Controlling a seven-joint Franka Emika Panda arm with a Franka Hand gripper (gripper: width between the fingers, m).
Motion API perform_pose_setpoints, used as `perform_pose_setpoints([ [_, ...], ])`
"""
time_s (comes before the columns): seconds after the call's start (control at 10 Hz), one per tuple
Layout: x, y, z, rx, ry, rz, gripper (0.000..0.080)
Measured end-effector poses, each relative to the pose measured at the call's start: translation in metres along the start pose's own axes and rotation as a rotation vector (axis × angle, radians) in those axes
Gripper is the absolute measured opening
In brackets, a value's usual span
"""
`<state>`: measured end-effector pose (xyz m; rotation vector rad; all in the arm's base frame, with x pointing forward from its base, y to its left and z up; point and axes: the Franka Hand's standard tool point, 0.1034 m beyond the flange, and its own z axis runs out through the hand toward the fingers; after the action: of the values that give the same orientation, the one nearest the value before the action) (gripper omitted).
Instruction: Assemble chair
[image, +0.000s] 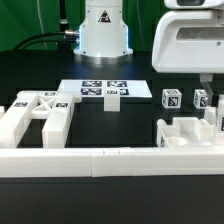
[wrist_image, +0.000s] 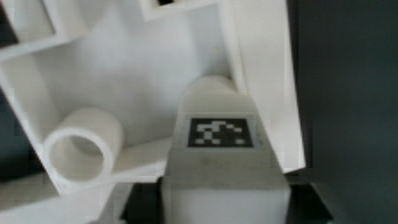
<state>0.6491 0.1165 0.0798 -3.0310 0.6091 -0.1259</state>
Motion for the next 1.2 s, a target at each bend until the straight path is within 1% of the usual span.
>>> perform_pose_setpoints([
  [0.2,-0.0038,-0.0031,0.0010,-0.006,-0.004,0.316,0.0285],
  [0.3,-0.0041,-0.0040,0.0009,-0.011,-0.001,0.416,0.0285],
  [0.4,-0.0043,-0.0044,0.0007,-0.015,0.001,0.492,0.0285],
  [0.7,-0.0039,-0.0041,0.0008,-0.008,-0.004,0.638,0.0285],
  [0.8,-0.0042,-0.0049,0.0010,-0.006,-0.006,0.635,0.0285],
  [0.9,-0.0038,-0.0050,0.0005,-0.004,-0.005,0.575,0.0432],
  [1.0,-0.0038,-0.0053,-0.0003,-0.003,-0.006,0.513,0.0563],
  [1.1,-0.0058,-0.0061,-0.0012,-0.015,-0.013,0.453,0.0632],
  [1.2,-0.0047,-0.0072,-0.0033,-0.015,-0.010,0.375,0.0632],
])
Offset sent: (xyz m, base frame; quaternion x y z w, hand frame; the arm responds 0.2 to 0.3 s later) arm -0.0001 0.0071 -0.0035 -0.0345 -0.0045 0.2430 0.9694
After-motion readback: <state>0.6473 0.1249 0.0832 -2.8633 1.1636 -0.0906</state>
